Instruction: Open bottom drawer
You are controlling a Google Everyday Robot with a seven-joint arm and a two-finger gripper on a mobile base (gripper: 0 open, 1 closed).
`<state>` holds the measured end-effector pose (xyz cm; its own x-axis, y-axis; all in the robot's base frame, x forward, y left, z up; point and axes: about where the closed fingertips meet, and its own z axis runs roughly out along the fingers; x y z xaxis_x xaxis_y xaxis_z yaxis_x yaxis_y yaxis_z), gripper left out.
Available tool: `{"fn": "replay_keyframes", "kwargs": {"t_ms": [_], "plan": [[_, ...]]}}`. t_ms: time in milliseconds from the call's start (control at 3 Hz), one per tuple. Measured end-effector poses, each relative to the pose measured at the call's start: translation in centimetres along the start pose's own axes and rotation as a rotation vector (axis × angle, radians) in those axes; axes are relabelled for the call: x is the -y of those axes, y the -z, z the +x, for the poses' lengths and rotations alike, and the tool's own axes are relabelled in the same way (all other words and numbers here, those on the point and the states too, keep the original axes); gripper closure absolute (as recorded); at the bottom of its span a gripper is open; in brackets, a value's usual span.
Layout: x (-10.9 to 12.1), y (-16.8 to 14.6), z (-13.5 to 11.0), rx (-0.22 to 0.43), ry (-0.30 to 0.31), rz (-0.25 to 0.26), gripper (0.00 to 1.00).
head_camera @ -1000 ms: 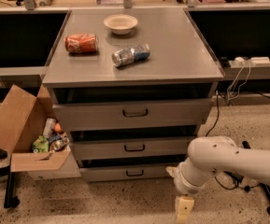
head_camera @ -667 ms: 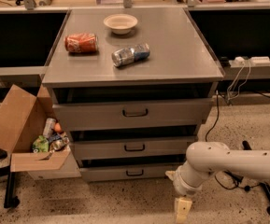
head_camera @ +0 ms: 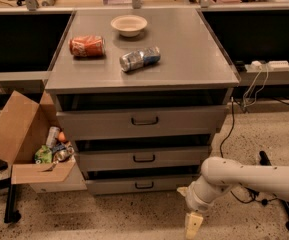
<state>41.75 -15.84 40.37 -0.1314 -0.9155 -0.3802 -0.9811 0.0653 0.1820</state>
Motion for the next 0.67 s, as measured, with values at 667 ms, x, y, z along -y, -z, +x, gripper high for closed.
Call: {"fn": "replay_keyframes", "kwargs": {"t_ms": [667], "plan": [[6.8,-3.6,2.9,-0.074,0.092,0.103,0.0]]}}
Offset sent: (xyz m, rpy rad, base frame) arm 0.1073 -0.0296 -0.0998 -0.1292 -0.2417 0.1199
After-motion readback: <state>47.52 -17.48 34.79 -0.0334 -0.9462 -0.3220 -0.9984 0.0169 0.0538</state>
